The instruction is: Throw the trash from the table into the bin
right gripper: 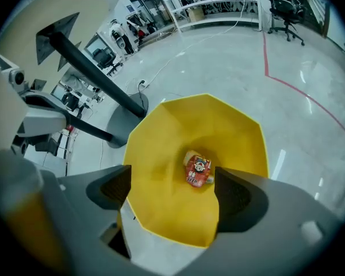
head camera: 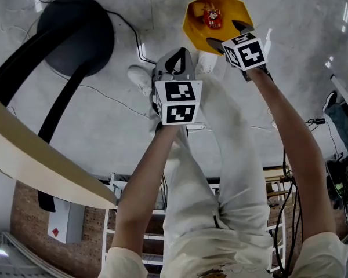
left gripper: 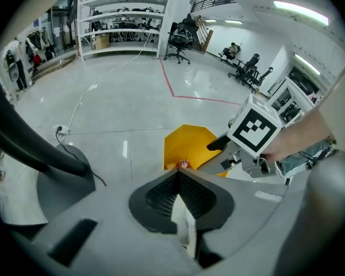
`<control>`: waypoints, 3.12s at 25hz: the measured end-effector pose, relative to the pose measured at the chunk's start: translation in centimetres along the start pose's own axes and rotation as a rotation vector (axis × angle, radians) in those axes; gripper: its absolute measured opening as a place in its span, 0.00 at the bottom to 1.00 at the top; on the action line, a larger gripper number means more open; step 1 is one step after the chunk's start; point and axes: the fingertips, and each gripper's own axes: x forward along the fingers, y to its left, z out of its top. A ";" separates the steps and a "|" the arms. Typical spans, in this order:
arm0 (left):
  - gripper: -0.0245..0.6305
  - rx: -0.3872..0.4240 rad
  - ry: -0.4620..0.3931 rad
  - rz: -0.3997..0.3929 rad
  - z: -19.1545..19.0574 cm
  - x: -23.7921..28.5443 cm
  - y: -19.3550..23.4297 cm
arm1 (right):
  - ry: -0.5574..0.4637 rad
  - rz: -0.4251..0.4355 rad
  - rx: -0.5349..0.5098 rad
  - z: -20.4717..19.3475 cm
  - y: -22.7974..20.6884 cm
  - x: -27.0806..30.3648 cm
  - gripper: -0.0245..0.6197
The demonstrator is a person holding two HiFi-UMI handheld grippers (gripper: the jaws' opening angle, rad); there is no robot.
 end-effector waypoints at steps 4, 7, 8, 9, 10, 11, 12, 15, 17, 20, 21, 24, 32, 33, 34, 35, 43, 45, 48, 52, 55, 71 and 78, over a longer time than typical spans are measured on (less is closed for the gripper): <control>0.05 0.035 -0.021 0.005 1.8 -1.7 0.6 | -0.025 -0.019 0.035 0.4 1.1 -1.7 0.75; 0.05 0.049 -0.048 0.022 3.6 -4.1 1.1 | -0.054 -0.027 0.047 1.1 2.7 -4.0 0.74; 0.05 0.052 -0.054 0.025 4.1 -5.0 1.0 | -0.062 -0.025 0.048 1.3 3.4 -5.1 0.74; 0.05 0.057 -0.054 0.025 4.4 -6.1 0.7 | -0.071 -0.019 0.051 1.4 4.2 -6.2 0.74; 0.05 0.067 -0.053 0.022 4.7 -7.2 0.3 | -0.082 -0.010 0.053 1.6 5.0 -7.3 0.74; 0.05 0.083 -0.053 0.018 4.9 -8.3 -0.2 | -0.096 -0.001 0.053 1.9 5.9 -8.5 0.74; 0.05 0.102 -0.056 0.014 5.3 -9.4 -0.7 | -0.111 0.007 0.048 2.2 6.7 -9.7 0.74; 0.05 0.151 -0.083 0.003 6.8 -12.9 -2.2 | -0.152 0.019 0.022 3.3 8.7 -13.4 0.75; 0.05 0.173 -0.105 -0.005 7.8 -15.1 -3.3 | -0.166 0.017 0.009 3.6 9.5 -15.6 0.75; 0.05 0.187 -0.121 -0.016 8.5 -18.0 -4.6 | -0.194 0.006 -0.014 4.2 10.8 -19.3 0.74; 0.05 0.189 -0.124 -0.018 8.6 -19.0 -5.0 | -0.205 0.003 -0.020 4.4 11.4 -20.5 0.72; 0.05 0.195 -0.144 -0.023 9.0 -22.4 -6.2 | -0.244 0.000 -0.037 5.2 13.5 -24.2 0.68; 0.05 0.246 -0.198 -0.057 9.9 -31.0 -8.7 | -0.268 0.017 -0.107 4.7 20.3 -31.5 0.60; 0.05 0.253 -0.197 -0.070 9.7 -31.9 -9.0 | -0.265 0.024 -0.117 4.2 21.5 -32.1 0.60; 0.05 0.259 -0.192 -0.089 9.4 -32.6 -9.1 | -0.267 0.027 -0.125 3.8 22.5 -32.8 0.58; 0.05 0.261 -0.185 -0.108 9.2 -33.1 -9.2 | -0.272 0.028 -0.131 3.7 23.3 -33.4 0.57; 0.05 0.224 -0.209 -0.125 6.9 -39.9 -7.6 | -0.310 0.045 -0.122 2.9 31.1 -37.7 0.46; 0.05 0.209 -0.211 -0.132 6.0 -41.2 -7.3 | -0.291 0.031 -0.128 2.9 32.0 -37.6 0.42; 0.05 0.182 -0.232 -0.108 4.9 -43.6 -5.9 | -0.283 0.034 -0.143 4.1 33.4 -37.8 0.38; 0.05 0.087 -0.329 -0.041 6.2 -47.3 -2.7 | -0.341 0.007 -0.225 8.7 34.7 -39.8 0.24; 0.05 0.000 -0.385 -0.011 6.5 -50.1 -0.7 | -0.365 0.004 -0.206 10.7 36.0 -41.0 0.10; 0.05 0.023 -0.630 0.144 10.8 -61.9 6.8 | -0.521 0.046 -0.308 18.4 43.5 -49.0 0.05; 0.05 -0.058 -0.785 0.207 12.8 -69.5 8.6 | -0.615 0.059 -0.486 20.8 48.5 -53.2 0.05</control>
